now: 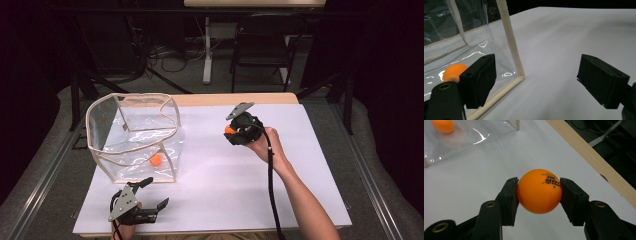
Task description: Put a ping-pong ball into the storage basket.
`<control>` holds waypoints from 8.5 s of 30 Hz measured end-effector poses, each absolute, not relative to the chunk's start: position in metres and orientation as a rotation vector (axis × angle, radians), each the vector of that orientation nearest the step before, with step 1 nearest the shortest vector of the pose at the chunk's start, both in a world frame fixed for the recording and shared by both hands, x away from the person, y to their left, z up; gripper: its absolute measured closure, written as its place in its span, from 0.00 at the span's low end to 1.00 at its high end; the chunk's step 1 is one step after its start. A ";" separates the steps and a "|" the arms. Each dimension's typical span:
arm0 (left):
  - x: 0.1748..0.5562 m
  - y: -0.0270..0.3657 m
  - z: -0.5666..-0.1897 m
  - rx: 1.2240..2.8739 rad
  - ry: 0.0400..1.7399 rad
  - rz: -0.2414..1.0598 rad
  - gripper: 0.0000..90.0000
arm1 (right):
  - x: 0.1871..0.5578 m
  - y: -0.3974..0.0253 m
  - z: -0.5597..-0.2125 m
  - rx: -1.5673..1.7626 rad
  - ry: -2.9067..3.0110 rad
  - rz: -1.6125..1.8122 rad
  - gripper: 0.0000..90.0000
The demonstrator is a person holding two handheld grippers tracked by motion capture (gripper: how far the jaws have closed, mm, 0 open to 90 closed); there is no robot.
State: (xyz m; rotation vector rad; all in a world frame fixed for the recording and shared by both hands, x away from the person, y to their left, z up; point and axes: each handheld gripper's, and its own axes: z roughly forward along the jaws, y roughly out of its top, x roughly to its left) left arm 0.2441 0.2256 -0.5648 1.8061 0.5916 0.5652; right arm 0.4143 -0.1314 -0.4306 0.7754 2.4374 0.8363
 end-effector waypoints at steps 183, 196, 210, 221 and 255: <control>0.244 0.226 -0.565 1.805 0.590 0.562 0.17 | 0.378 -0.047 -0.333 0.378 2.311 1.049 0.56; 0.244 0.227 -0.565 1.807 0.592 0.564 0.17 | 0.377 -0.039 -0.332 0.360 2.314 1.063 0.56; 0.244 0.227 -0.565 1.808 0.591 0.564 0.17 | 0.376 -0.033 -0.332 0.347 2.313 1.087 0.56; 0.244 0.227 -0.565 1.808 0.591 0.564 0.17 | 0.376 -0.026 -0.331 0.335 2.315 1.099 0.56; 0.244 0.227 -0.565 1.808 0.592 0.565 0.17 | 0.375 -0.006 -0.327 0.292 2.314 1.111 0.56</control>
